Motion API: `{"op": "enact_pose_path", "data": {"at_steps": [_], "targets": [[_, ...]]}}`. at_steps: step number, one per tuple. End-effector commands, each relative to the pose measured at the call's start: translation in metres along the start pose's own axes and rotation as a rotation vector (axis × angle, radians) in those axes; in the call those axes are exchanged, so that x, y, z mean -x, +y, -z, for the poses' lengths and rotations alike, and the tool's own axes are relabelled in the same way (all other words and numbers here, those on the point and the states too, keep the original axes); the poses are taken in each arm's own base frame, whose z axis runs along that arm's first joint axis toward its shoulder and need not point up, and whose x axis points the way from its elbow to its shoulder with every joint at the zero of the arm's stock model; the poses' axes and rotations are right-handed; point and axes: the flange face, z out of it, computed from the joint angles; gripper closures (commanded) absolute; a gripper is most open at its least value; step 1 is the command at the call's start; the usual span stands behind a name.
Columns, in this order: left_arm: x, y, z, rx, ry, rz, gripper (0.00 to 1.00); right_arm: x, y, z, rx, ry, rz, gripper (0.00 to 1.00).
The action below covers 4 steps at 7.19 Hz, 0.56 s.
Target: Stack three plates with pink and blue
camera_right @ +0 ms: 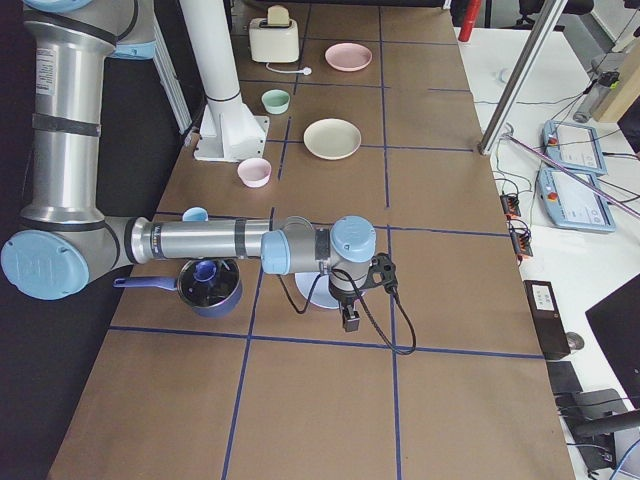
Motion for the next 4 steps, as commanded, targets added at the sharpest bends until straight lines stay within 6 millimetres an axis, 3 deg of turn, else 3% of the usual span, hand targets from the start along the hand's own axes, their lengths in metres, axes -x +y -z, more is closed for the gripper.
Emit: {"op": "enact_pose_path", "data": {"at_steps": [1,4], "targets": [[-0.0028,-0.0029,-0.0005,0.009,0.000,0.009,0.00,0.0005,-0.0013,0.0007,-0.001,0.000,0.002,0.00],[-0.0085,-0.0022,0.0055,-0.004,-0.008,-0.005,0.00,0.0017,-0.0025,0.0007,-0.003,-0.003,0.005,0.00]]}}
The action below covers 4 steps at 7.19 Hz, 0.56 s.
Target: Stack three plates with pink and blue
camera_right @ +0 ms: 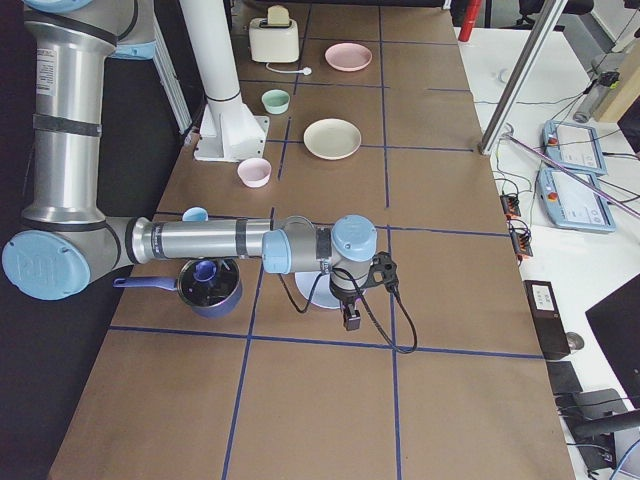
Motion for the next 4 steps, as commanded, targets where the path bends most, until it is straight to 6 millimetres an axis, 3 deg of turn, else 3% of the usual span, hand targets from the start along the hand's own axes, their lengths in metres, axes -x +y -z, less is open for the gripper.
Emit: {"op": "enact_pose_path", "data": {"at_steps": [1,4], "targets": [[-0.0049,0.0000,0.0041,-0.014,-0.001,-0.012,0.00,0.0009,-0.0006,0.0008,-0.002,0.000,0.003,0.00],[-0.0034,0.0000,0.0019,-0.013,0.007,-0.019,0.00,0.0016,-0.0029,0.0026,-0.006,-0.001,0.004,0.00]]}}
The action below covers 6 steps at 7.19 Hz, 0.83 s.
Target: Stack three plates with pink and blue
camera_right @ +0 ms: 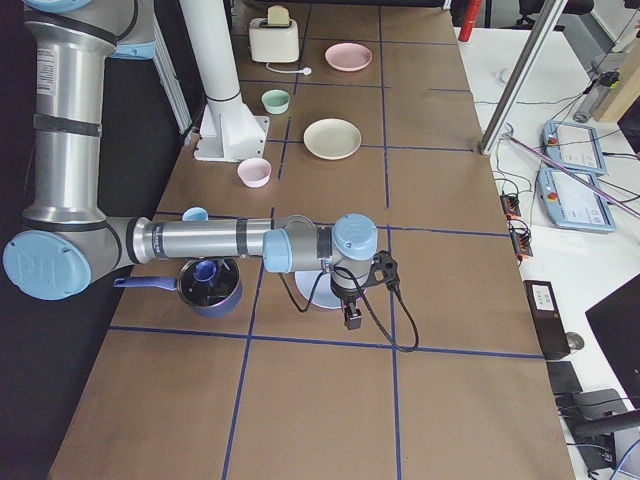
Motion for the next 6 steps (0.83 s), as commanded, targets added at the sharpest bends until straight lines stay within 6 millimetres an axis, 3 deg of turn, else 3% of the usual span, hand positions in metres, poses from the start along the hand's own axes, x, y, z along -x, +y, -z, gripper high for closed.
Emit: {"op": "enact_pose_path", "data": {"at_steps": [1,4,6], "targets": [[-0.001,0.001,0.001,-0.004,0.002,-0.009,0.00,-0.001,0.000,0.000,0.001,0.000,-0.002,0.00],[-0.004,0.000,0.001,-0.007,0.015,-0.008,0.00,-0.003,0.002,-0.004,0.010,0.002,-0.007,0.00],[-0.007,-0.002,-0.016,0.025,0.058,-0.005,0.00,-0.006,0.003,-0.006,0.014,0.001,-0.012,0.00]]}}
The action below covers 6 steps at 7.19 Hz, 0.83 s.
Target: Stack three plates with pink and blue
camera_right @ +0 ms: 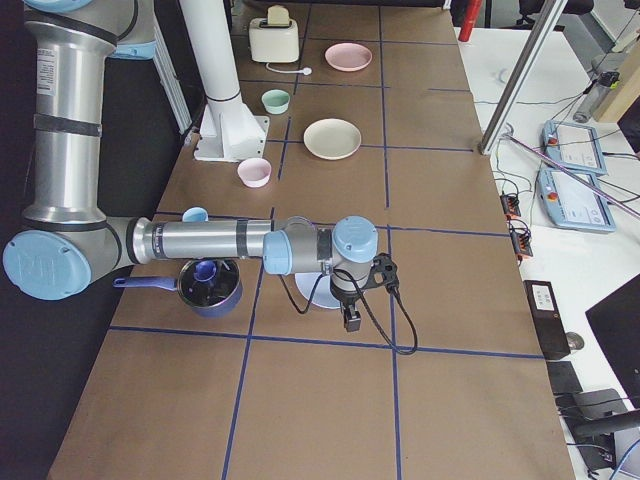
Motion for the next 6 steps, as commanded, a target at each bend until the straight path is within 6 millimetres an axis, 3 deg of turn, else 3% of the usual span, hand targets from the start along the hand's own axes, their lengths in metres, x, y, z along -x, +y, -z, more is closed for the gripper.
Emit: {"op": "enact_pose_path", "data": {"at_steps": [1,2,4,6], "targets": [[-0.017,-0.011,-0.021,0.030,0.029,-0.012,0.00,0.000,0.000,0.000,0.001,-0.002,0.000,0.00],[-0.024,-0.017,-0.028,0.005,0.025,0.035,0.00,0.001,-0.001,0.001,-0.001,0.000,0.003,0.00],[-0.020,-0.026,-0.078,-0.025,0.034,0.024,0.00,0.001,-0.001,0.001,-0.002,-0.001,0.002,0.00],[-0.031,-0.027,-0.123,-0.028,0.056,0.107,0.00,0.000,0.000,0.000,0.000,-0.003,0.000,0.00]]}}
